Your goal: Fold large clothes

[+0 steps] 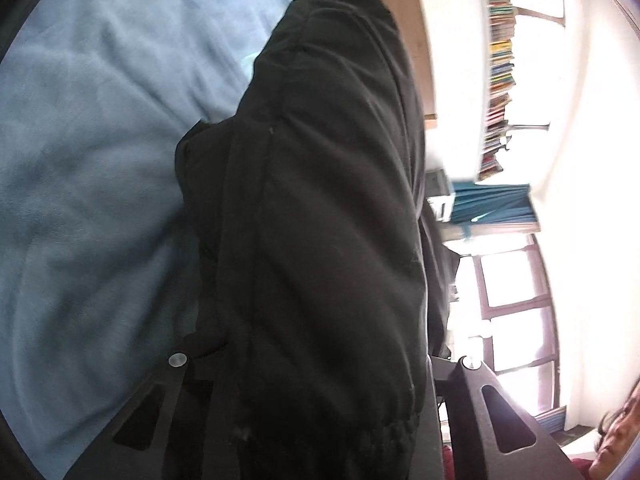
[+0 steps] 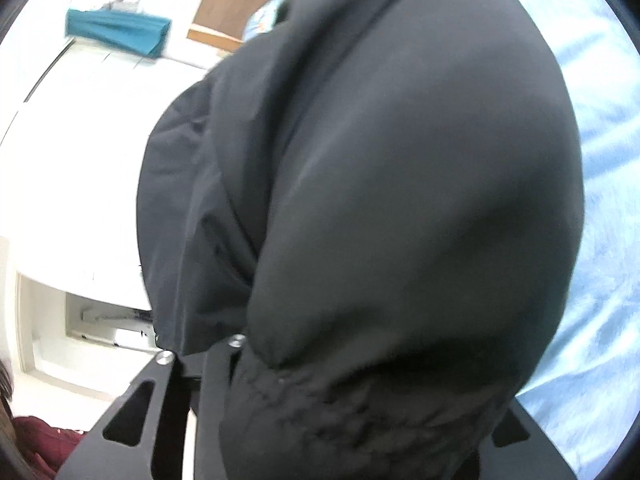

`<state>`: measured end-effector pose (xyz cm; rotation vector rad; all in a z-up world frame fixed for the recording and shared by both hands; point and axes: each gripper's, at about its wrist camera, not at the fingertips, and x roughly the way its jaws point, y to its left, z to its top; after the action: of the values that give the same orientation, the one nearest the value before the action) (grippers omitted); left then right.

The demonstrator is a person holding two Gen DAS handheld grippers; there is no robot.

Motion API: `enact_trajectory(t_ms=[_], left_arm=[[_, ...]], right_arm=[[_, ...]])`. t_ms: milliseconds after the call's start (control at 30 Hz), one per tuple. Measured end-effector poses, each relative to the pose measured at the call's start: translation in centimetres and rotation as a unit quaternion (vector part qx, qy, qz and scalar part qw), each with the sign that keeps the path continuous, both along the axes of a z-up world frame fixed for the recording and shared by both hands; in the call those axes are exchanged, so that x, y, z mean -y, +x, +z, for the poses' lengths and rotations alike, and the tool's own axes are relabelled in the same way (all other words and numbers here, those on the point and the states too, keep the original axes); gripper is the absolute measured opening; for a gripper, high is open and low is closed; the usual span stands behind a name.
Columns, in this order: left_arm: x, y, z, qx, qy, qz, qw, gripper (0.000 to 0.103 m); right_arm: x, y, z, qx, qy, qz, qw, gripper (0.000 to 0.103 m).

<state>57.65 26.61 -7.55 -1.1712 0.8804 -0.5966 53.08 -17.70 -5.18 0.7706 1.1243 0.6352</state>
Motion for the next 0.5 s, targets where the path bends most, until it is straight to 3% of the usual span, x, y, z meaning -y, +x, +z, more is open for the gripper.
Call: enact_trajectory(t_ms=[333,500], left_arm=[[-1.2,-3.2,7.5,0.06,-0.005,-0.021,0.998,0.024],[-1.4,-6.4,7.3,0.061,-0.007,-0.027,0.9977,0.024]], right_arm=[[-2.6,-5.2,8.8,0.07,-0.007,0.012,0.997,0.023],[-1.1,-8.6,10.4,0.078,0.003,0.011,0.997,0.023]])
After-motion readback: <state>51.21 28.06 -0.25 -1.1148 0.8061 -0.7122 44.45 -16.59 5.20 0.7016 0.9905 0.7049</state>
